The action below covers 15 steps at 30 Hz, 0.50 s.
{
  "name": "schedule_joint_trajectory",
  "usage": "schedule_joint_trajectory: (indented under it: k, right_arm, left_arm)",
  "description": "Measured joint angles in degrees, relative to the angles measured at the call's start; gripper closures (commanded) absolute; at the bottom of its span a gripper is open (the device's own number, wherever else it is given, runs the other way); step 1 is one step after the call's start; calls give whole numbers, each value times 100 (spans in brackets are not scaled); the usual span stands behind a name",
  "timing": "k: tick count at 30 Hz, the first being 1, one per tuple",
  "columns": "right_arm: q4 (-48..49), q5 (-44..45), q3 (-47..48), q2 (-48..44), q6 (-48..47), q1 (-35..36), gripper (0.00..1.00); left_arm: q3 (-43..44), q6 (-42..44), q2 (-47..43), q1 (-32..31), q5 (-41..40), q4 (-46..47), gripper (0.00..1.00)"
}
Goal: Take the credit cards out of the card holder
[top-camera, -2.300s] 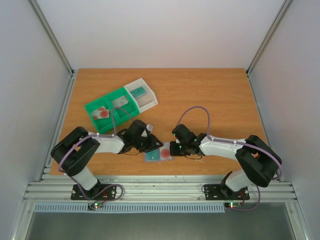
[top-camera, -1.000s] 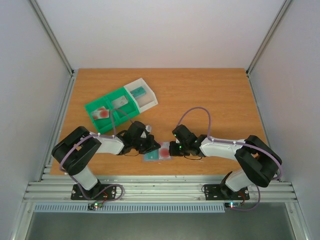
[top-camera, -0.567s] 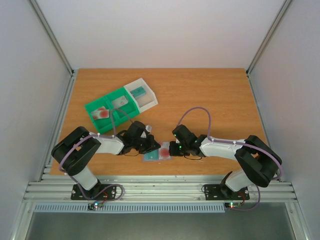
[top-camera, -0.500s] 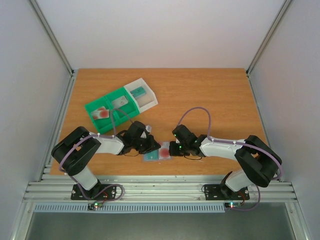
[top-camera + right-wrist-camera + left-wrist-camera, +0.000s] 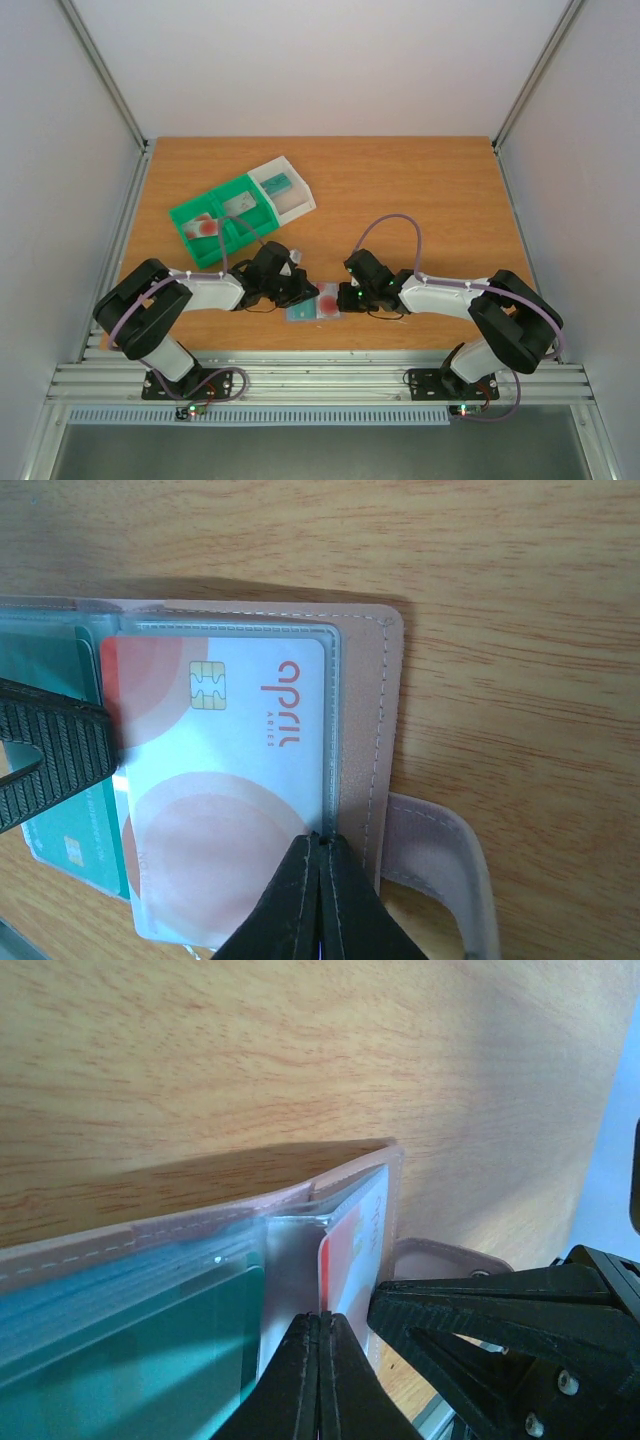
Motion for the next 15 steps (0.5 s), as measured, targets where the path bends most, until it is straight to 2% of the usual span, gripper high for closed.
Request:
schedule_joint_trajectory:
  k: [15]
  right_arm:
    - [2, 4, 0, 0, 13, 0, 99]
  left_arm:
    - [11, 238, -83, 0, -44, -358, 99]
